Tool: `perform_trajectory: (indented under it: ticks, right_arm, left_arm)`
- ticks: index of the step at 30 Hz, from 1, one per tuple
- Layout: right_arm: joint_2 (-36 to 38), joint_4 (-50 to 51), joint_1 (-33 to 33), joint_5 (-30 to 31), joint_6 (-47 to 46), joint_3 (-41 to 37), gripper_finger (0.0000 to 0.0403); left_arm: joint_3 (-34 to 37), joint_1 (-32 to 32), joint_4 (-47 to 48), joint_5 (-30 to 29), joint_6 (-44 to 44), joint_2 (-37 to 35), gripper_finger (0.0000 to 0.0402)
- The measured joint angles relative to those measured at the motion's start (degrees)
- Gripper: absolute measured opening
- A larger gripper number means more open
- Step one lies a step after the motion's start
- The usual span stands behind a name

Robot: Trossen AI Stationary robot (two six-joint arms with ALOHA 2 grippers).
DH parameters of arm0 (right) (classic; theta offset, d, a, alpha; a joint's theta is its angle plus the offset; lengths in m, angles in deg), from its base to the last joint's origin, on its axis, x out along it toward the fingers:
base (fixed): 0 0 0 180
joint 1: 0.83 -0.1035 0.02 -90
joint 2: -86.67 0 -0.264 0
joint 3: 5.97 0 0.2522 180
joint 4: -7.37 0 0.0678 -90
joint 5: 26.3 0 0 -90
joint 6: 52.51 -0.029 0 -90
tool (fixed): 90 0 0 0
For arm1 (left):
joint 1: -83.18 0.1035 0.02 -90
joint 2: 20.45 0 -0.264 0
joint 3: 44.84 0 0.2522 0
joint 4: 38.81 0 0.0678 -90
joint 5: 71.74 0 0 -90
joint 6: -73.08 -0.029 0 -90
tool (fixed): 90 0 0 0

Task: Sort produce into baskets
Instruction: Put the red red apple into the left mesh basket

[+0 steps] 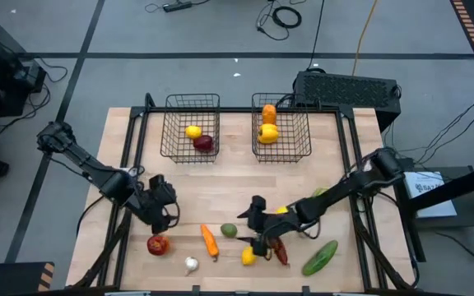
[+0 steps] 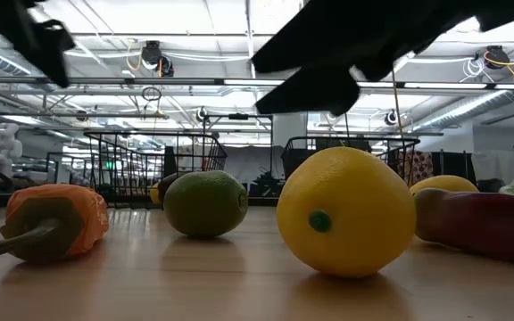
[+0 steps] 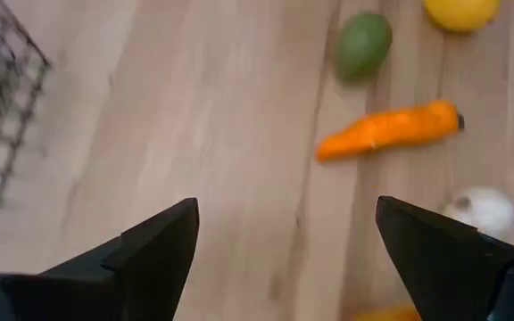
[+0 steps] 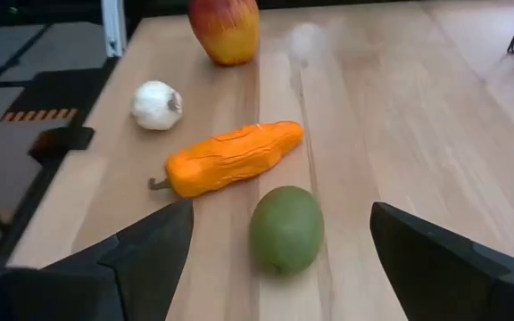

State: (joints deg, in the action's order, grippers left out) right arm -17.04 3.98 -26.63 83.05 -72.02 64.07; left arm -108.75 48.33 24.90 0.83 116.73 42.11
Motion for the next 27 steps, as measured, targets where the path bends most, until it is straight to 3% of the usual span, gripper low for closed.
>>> perform_trajectory:
  ticks: [10, 19, 27]
  right_arm:
    - [-3.57, 1.04, 0.78, -0.4, 1.64, 3.92, 0.0332]
    - [-3.61, 1.55, 1.27, -0.11, 1.99, 3.9, 0.0332]
    - [-3.61, 1.68, 2.31, 0.04, 2.43, 3.9, 0.0332]
  left_arm:
    - [-0.2, -13.34, 1.03, 8.09, 13.41, 0.0, 0.0344]
    - [-0.2, -27.18, -0.07, -1.51, 27.76, 2.49, 0.0344]
    - [-0.23, -31.2, -4.55, -5.94, 31.08, 9.78, 0.0344]
